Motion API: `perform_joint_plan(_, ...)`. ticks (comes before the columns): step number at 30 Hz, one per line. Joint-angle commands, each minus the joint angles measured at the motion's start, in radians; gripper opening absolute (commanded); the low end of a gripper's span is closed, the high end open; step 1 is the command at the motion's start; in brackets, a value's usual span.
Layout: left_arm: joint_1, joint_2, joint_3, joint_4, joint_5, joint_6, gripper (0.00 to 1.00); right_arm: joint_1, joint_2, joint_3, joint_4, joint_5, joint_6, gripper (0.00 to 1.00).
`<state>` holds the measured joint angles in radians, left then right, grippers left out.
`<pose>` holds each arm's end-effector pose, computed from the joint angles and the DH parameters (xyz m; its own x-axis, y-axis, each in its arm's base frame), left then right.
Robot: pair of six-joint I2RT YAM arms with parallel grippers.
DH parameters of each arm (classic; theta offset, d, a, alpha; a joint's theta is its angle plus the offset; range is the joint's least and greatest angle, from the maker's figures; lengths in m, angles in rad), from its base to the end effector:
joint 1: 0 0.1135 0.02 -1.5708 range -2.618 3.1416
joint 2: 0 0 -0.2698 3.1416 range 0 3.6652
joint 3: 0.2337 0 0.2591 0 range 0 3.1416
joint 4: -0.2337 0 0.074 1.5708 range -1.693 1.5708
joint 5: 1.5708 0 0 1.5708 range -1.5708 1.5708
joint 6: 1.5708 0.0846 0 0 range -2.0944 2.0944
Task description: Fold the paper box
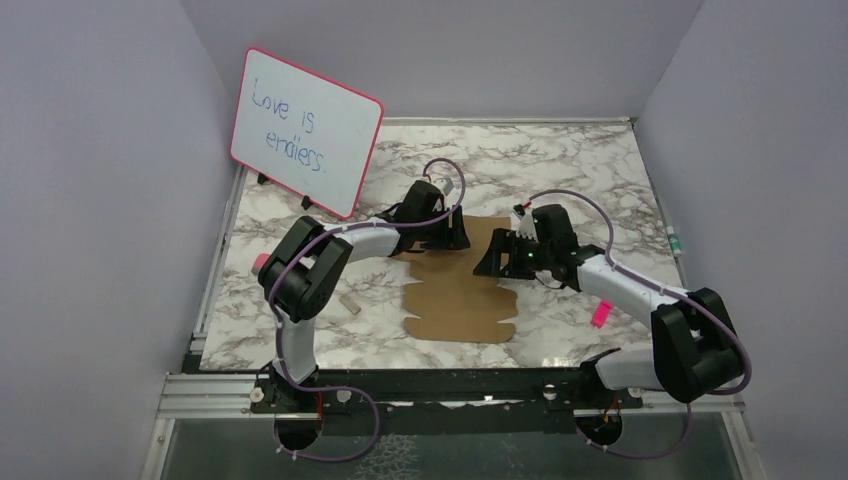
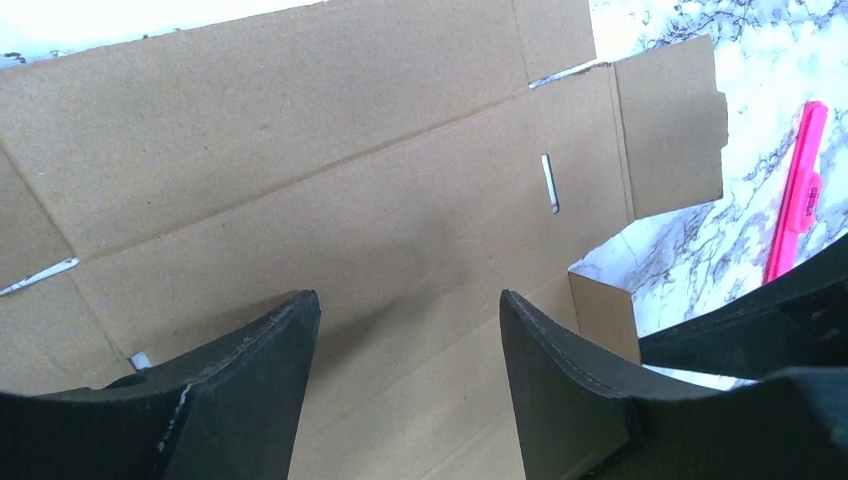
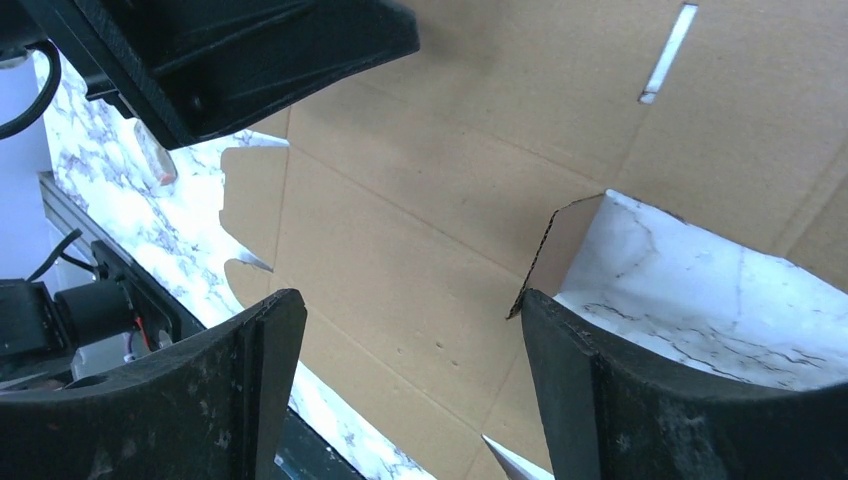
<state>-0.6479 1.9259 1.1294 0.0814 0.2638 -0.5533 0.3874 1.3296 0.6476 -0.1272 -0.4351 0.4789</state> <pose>0.3459 -0.2895 0.1261 -0.8335 -0.0054 -0.5525 0.3545 0.7618 -0.5422 0.2579 0.1437 0.1541 -0.8767 0.0936 -0.4719 -0.2343 0.7736 0.5887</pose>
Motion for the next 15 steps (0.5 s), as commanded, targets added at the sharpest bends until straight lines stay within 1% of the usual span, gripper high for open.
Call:
perform_joint_plan(1,-0.001,-0.018,-0.032,-0.032,-0.011,-0.004,0.68,0.02,0.024,0.019,0.041,-0.013,0.019,0.84)
perform_joint_plan(4,-0.001,-0.031,-0.033,-0.041,-0.011,0.001,0.68,0.02,0.018,0.032,0.019,0.017,0.002,0.84)
perform_joint_plan(7,-0.001,-0.051,-0.023,-0.056,-0.01,0.011,0.68,0.019,-0.002,0.063,-0.038,0.055,-0.032,0.84)
perform_joint_plan(12,0.001,-0.113,-0.007,-0.08,-0.022,0.029,0.69,0.019,-0.037,0.137,-0.118,0.172,-0.104,0.89)
perform_joint_plan(15,0.004,-0.166,-0.01,-0.116,-0.024,0.035,0.7,0.02,-0.024,0.186,-0.139,0.195,-0.175,0.91)
